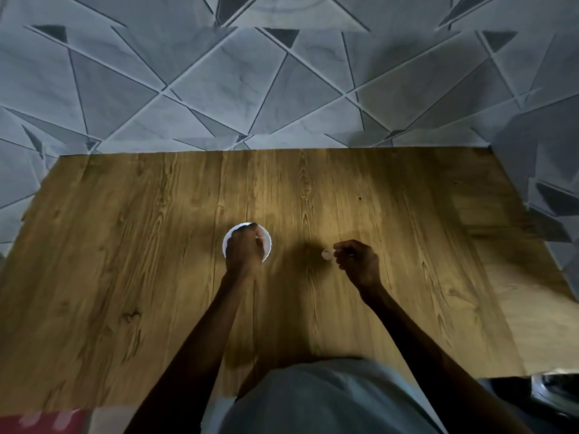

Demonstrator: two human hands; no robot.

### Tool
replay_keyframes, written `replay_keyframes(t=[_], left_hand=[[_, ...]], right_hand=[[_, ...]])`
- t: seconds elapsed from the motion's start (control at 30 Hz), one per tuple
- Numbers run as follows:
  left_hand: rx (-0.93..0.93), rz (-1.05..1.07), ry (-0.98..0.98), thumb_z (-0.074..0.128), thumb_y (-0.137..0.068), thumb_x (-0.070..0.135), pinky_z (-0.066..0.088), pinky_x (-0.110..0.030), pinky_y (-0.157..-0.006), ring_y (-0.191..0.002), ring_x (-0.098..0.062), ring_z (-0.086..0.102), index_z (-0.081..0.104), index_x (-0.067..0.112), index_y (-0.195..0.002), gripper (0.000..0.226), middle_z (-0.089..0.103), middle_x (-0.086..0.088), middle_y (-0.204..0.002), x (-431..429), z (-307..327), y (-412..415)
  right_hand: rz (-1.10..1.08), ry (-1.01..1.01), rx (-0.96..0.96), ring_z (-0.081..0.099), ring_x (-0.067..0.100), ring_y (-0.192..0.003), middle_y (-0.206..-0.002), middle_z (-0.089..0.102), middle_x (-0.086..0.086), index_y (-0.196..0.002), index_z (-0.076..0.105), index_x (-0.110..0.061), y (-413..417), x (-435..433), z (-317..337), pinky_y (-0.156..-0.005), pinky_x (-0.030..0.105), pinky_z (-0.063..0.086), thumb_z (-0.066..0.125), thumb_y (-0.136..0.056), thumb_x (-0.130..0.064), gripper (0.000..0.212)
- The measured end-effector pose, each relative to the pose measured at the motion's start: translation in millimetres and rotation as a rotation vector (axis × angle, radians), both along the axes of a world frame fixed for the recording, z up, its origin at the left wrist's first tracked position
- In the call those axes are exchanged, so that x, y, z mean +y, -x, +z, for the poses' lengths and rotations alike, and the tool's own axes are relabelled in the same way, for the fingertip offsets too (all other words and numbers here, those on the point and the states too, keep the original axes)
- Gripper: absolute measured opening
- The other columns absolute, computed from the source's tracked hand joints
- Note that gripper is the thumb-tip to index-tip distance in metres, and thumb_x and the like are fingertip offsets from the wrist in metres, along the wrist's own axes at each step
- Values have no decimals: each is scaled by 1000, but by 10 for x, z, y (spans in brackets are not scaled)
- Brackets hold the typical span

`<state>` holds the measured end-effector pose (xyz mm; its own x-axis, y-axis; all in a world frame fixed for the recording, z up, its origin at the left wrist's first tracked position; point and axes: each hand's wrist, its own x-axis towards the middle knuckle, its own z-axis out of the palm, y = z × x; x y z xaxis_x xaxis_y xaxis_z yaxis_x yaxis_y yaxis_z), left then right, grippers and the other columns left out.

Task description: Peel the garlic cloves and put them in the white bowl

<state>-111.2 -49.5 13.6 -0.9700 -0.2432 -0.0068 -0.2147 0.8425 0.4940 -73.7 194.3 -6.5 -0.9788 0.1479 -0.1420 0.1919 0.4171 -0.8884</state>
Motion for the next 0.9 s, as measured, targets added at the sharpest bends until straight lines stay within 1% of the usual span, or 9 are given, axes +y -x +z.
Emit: replay_keyframes(t=[0.07, 0.17, 0.3, 0.33, 0.43, 0.57, 0.67, 0.77, 0.9], left_hand=[[101, -18, -100, 56, -79, 3, 48, -28, -61, -67, -13, 63, 67, 16, -71, 19, 67, 4, -70, 126, 156, -87], [19, -124, -357, 61, -85, 3, 49, -19, -68, -74, -5, 63, 69, 15, -82, 15, 70, 7, -79, 365, 167, -172], [-162, -230, -469, 67, -88, 12, 42, -6, -66, -87, -8, 66, 71, 17, -97, 11, 70, 7, -89, 649, -127, -215], [-212, -234, -482, 67, -89, 13, 41, -6, -69, -92, -11, 66, 70, 16, -103, 15, 70, 4, -95, 707, -215, -215], [-295, -180, -503, 64, -91, 12, 40, -12, -81, -109, -14, 61, 64, 11, -122, 31, 68, -2, -115, 833, -388, -179], [-338, -123, -576, 59, -93, 10, 43, -17, -86, -111, -14, 58, 64, 9, -124, 32, 65, -1, -117, 898, -494, -120], [-354, -99, -647, 66, -90, 12, 48, -22, -85, -106, -16, 62, 68, 12, -114, 24, 68, -2, -113, 878, -535, -114], [-335, -51, -764, 77, -81, 13, 57, -30, -78, -89, -16, 67, 69, 21, -88, 13, 71, -1, -91, 849, -537, -143], [-329, 7, -886, 79, -77, 5, 60, -37, -80, -89, -22, 71, 69, 20, -83, 19, 72, -6, -89, 832, -497, -190]], right_hand=[[14, -161, -8, 67, 11, -81, -96, 71, 1, -102, 70, -11, 71, 91, -101, -67, 16, 52, 63, -91, -1, 17], [118, -305, 16, 66, 13, -90, -104, 70, 3, -107, 69, -9, 164, 135, -188, -68, 9, 46, 64, -89, 1, 21], [336, -427, 190, 67, 22, -78, -92, 71, 12, -100, 70, -2, 227, 65, -201, -65, 29, 54, 69, -90, -13, 14], [357, -425, 208, 67, 22, -79, -91, 71, 12, -100, 70, -3, 243, 44, -206, -66, 28, 54, 69, -91, -12, 13], [372, -400, 176, 64, 11, -79, -91, 70, 3, -100, 71, -10, 284, -4, -221, -66, 11, 44, 65, -92, -9, 10], [404, -297, 137, 61, 1, -68, -80, 67, -5, -92, 70, -12, 335, 8, -231, -59, 15, 50, 68, -92, -18, 6], [358, -202, 100, 64, -4, -70, -84, 68, -4, -95, 72, -9, 334, 64, -258, -61, 12, 51, 75, -86, -17, 13], [272, -32, -15, 67, -6, -79, -95, 71, 6, -103, 71, 0, 303, 115, -288, -67, 11, 52, 72, -84, 0, 20], [261, 116, -94, 71, 12, -88, -98, 74, 7, -106, 72, -3, 267, 143, -295, -72, 21, 57, 70, -85, 0, 21]])
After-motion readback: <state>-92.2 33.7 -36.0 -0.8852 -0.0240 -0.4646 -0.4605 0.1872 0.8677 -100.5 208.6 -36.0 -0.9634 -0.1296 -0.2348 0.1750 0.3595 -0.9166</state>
